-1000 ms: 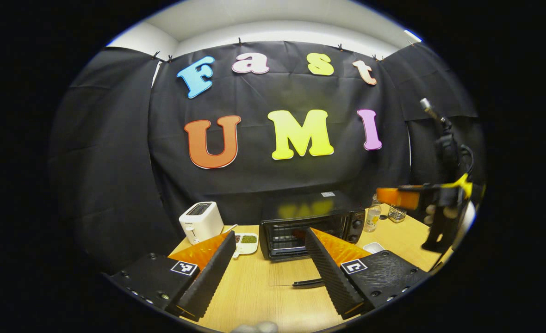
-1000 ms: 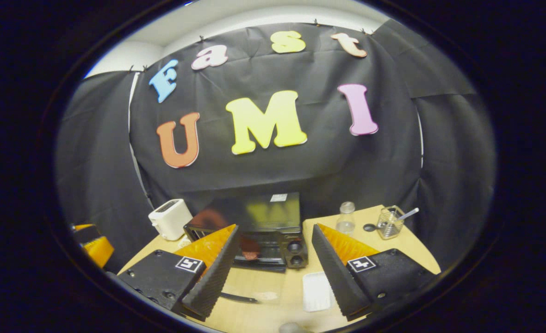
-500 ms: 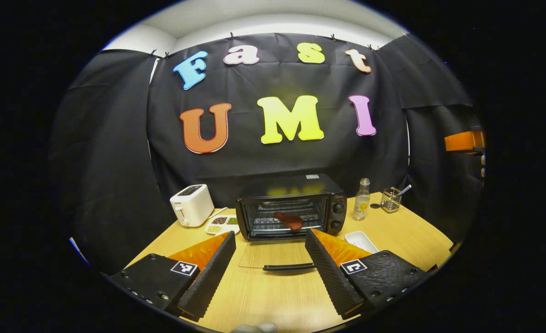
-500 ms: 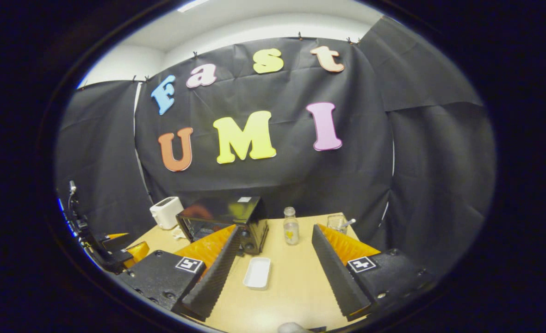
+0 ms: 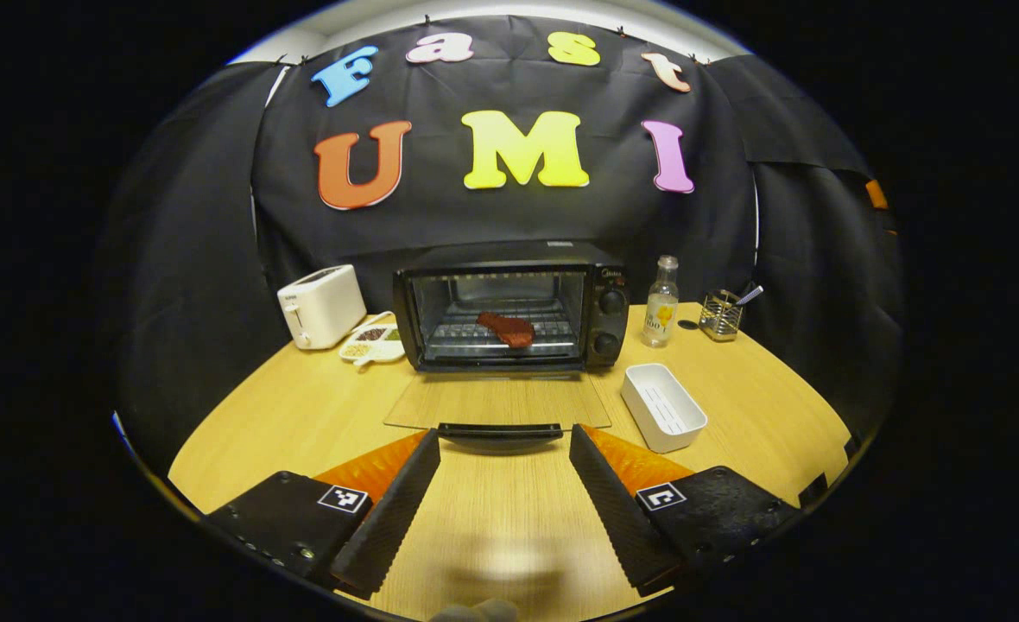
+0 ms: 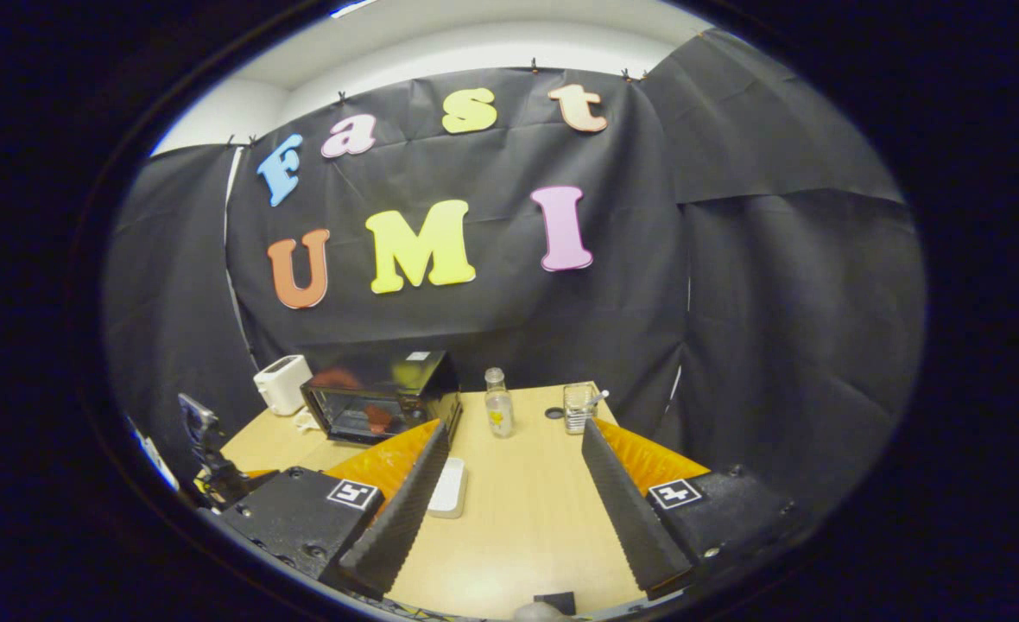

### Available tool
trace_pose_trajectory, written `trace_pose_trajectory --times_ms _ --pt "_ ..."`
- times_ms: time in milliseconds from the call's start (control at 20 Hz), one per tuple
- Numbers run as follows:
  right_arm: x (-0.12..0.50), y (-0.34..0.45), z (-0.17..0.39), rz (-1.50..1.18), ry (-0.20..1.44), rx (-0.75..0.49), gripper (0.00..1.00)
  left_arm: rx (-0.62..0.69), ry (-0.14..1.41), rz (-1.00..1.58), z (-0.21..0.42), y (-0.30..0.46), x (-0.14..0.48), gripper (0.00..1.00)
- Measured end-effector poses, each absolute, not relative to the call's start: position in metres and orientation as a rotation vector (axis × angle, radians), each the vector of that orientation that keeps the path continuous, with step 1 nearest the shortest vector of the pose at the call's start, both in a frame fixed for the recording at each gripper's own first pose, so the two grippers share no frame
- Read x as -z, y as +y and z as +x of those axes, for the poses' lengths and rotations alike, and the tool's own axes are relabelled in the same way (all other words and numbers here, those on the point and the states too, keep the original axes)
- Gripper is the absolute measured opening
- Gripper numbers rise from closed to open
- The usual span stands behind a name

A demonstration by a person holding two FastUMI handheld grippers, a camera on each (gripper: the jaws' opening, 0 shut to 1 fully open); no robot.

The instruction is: Open the electric oven with the left hand, put the food in, and close the electric oven.

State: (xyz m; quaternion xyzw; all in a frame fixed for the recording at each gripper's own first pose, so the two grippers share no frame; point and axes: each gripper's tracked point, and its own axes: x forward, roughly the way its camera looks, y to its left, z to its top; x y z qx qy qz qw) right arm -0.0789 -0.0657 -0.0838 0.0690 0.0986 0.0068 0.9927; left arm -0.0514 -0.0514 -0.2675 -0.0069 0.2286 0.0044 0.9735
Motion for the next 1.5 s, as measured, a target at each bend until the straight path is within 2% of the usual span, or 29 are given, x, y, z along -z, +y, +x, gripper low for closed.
trace_pose_trajectory --times_ms 300,350,600,650,700,750,850,1050,1150,1200,1250,1500 --pt "0.069 -0.054 -0.085 0.091 0.191 0.106 0.96 0.013 0.57 -0.011 -0.017 -0.048 0.343 0.97" --pt "0.07 -0.053 -0.087 0.082 0.197 0.122 0.99 0.027 0.574 -0.003 -0.013 -0.05 0.35 0.97" --pt "0.07 -0.055 -0.099 0.08 0.215 0.203 0.99 0.052 0.622 0.019 0.003 -0.054 0.38 0.97" --pt "0.07 -0.057 -0.101 0.075 0.217 0.218 0.96 0.051 0.634 0.018 0.005 -0.054 0.385 0.97" --pt "0.069 -0.059 -0.103 0.07 0.215 0.227 0.99 0.05 0.642 0.019 0.007 -0.054 0.389 0.97" --pt "0.069 -0.061 -0.105 0.068 0.215 0.239 0.96 0.045 0.647 0.024 0.011 -0.052 0.391 0.97" --pt "0.067 -0.062 -0.107 0.084 0.213 0.245 0.99 0.039 0.642 0.024 0.018 -0.051 0.392 0.97" --pt "0.071 -0.062 -0.106 0.117 0.211 0.249 0.99 0.03 0.659 0.003 0.017 -0.048 0.391 0.97" --pt "0.07 -0.059 -0.104 0.117 0.206 0.243 0.96 0.04 0.649 0.006 0.019 -0.047 0.385 0.97" --pt "0.068 -0.058 -0.103 0.118 0.203 0.24 0.99 0.042 0.647 -0.003 0.019 -0.047 0.382 0.97" --pt "0.067 -0.057 -0.102 0.12 0.199 0.236 0.96 0.044 0.644 -0.012 0.019 -0.048 0.377 0.97" --pt "0.065 -0.053 -0.097 0.125 0.194 0.222 0.99 0.043 0.605 -0.013 0.028 -0.047 0.354 0.98"
